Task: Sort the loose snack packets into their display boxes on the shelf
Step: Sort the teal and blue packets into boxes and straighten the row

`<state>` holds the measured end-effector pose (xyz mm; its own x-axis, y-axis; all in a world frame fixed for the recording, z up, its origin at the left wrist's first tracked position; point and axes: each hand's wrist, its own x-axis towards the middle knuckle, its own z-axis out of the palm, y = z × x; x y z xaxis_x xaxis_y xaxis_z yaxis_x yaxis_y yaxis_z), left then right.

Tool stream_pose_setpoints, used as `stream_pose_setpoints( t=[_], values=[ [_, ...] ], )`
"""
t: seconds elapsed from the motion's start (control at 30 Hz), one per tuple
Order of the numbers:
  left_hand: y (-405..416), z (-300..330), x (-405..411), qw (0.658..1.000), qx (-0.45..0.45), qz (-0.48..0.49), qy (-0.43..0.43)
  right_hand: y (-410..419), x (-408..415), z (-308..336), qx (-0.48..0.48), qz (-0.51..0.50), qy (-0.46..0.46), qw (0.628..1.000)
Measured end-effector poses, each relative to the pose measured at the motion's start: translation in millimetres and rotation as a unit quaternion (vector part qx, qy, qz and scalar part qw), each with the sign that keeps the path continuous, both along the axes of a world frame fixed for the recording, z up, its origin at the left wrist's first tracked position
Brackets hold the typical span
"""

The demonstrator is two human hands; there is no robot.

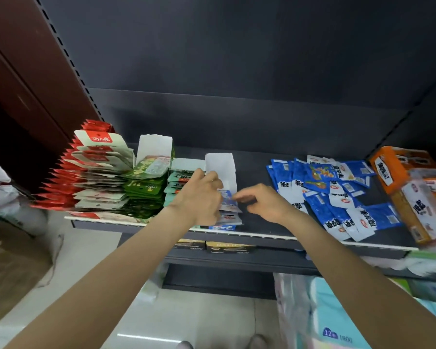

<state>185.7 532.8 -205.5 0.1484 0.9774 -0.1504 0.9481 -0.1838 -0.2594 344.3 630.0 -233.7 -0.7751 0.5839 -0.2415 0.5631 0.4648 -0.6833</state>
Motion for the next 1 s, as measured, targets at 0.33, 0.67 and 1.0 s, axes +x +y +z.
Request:
stream_pose_setpoints(
  t=[0.33,0.67,1.0],
  values=[
    [68.8,-14.0,87.9,0.952,0.023,0.089,-0.293,58.8,87.9,-22.0,0.018,-0.172,0.042,0.984],
    [165.6,-81.8,145.4,0.938,-0.104,0.188,-0.272,173.5,145.3,-73.4,0.123,-0.268,-0.058,0.954],
    [173.5,-102.8,146.9,0.946,-0.119,0.200,-0.227,177.7,157.7,-90.0,0.317,-0.084,-0.221,0.918]
  ],
)
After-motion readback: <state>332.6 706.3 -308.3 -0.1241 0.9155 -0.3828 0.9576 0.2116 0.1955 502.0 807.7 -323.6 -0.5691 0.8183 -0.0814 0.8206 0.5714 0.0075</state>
